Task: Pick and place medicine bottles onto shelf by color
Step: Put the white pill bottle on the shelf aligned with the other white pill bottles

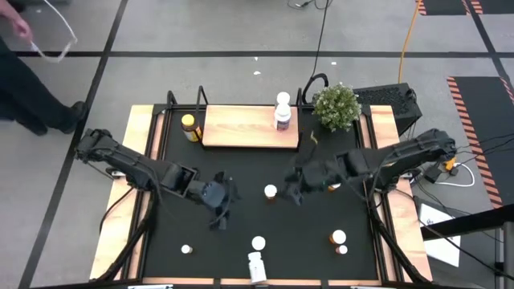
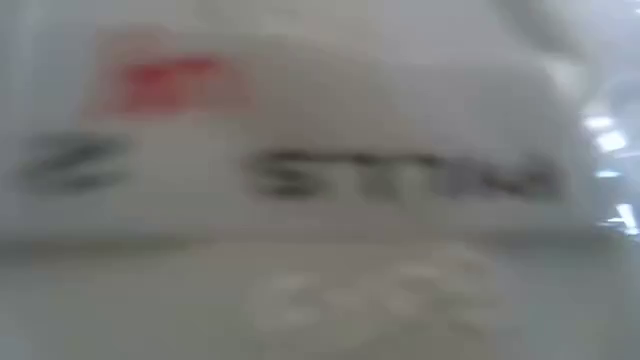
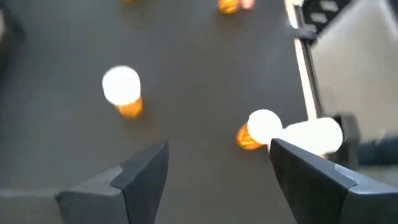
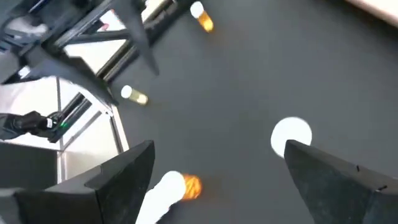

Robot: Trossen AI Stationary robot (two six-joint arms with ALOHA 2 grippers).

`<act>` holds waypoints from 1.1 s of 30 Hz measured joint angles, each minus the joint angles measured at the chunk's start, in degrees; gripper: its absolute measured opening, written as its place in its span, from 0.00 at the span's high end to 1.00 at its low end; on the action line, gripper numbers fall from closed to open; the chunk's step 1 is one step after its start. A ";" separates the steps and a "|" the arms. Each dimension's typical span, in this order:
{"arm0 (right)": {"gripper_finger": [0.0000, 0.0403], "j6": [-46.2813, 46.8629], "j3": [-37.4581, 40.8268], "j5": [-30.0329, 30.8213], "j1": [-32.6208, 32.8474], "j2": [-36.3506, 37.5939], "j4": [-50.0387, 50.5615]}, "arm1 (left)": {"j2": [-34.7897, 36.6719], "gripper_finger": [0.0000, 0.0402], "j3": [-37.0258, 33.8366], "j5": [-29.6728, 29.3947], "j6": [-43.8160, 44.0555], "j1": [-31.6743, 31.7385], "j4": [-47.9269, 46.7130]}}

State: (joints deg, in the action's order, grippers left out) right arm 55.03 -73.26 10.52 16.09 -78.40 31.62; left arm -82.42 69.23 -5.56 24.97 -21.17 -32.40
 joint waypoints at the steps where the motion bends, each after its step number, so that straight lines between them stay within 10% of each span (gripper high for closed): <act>1: 0.13 2.57 0.46 0.53 1.40 -0.41 -0.12 | 0.01 0.30 -1.22 0.86 3.95 0.05 0.64; 8: 0.13 18.87 4.01 1.34 6.88 -1.91 2.92 | 0.01 0.30 -10.17 2.13 30.64 -1.43 14.25; 14: 0.13 14.65 4.07 -2.90 5.06 -0.37 11.97 | -3.78 0.30 -10.63 -0.43 44.87 -5.67 23.45; 33: 0.13 -15.92 4.07 -6.15 0.47 12.49 21.69 | -40.58 0.30 28.67 13.55 91.08 -8.89 14.92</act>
State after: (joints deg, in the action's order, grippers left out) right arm 39.11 -69.19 4.37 16.56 -65.91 53.30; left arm -123.01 97.90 7.99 116.04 -30.06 -17.47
